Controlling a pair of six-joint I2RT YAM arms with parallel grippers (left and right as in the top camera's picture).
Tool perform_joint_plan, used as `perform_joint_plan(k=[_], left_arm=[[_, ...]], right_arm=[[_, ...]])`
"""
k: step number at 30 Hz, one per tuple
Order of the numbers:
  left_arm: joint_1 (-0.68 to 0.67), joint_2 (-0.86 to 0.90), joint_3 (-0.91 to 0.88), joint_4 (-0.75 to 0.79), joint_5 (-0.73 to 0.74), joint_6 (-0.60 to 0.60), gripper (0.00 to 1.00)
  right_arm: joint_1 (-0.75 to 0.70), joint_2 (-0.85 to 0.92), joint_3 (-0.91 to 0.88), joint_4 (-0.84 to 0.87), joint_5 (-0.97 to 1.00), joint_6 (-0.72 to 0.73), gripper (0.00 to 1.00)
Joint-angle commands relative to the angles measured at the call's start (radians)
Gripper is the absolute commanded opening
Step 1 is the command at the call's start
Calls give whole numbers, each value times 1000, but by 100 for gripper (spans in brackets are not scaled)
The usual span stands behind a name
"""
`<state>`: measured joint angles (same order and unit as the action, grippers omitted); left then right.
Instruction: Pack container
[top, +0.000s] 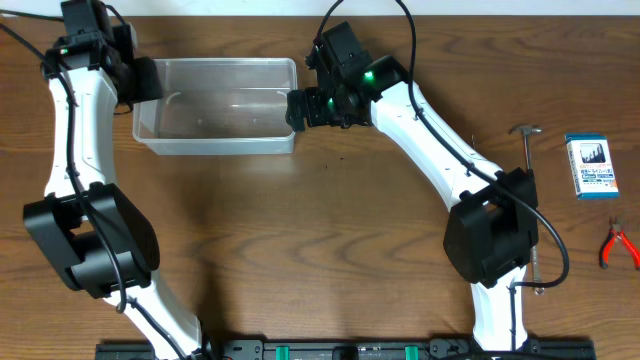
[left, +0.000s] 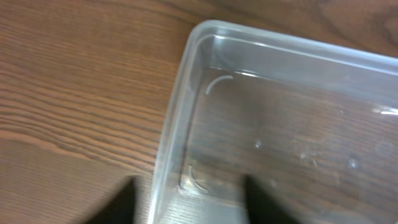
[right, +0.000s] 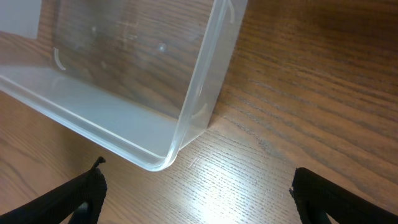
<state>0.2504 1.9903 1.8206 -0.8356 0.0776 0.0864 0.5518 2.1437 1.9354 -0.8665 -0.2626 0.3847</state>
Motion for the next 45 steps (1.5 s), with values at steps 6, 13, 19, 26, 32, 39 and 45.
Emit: perform_joint_plan(k=[6,13,19,26,32,39,45], left_arm=[[63,18,4,41,-71,-8,6],[150,18,4,45,-71,-59,6],[202,29,0,40,-56,-93,6],[204,77,-18,29,-48,-92,6],[204,148,-18,10,-32,-92,6],[204,182,-18,11,6,-87,6],[204,182,-18,30,20,-84,6]], right_arm=[[-14,0,26,3,-11,-19,96],[-14,0,26,35,-11,-26,93],[-14,0,26,38,-11,-26,71],[-14,0,26,39,-11,-27,68],[-17,0,26,27,-11,-34,73],[-18,0,26,5,-10,-53,74],[-18,0,26,2,-11,-65,75]])
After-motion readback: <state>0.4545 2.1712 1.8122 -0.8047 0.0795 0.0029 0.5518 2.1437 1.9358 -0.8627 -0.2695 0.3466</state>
